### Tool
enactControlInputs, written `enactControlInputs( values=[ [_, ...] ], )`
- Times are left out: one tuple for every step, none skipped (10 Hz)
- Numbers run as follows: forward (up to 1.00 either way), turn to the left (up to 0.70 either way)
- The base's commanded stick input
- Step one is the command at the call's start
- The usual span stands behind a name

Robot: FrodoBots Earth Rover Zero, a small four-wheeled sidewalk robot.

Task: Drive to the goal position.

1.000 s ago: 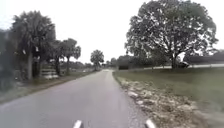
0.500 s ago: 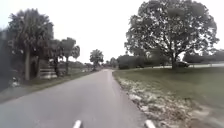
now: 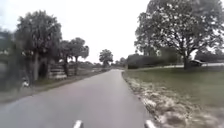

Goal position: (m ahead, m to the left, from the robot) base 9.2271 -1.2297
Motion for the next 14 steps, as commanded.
enactControlInputs(
  values=[
    [0.8, 0.0],
    [0.81, 0.02],
    [0.81, 0.09],
    [0.81, 0.09],
    [0.81, 0.0],
    [0.82, 0.0],
    [0.84, 0.0],
    [0.85, 0.0],
    [0.85, 0.0],
    [0.85, 0.0],
    [0.85, 0.0],
    [0.85, 0.0],
    [0.85, 0.0],
    [0.85, 0.0]
  ],
)
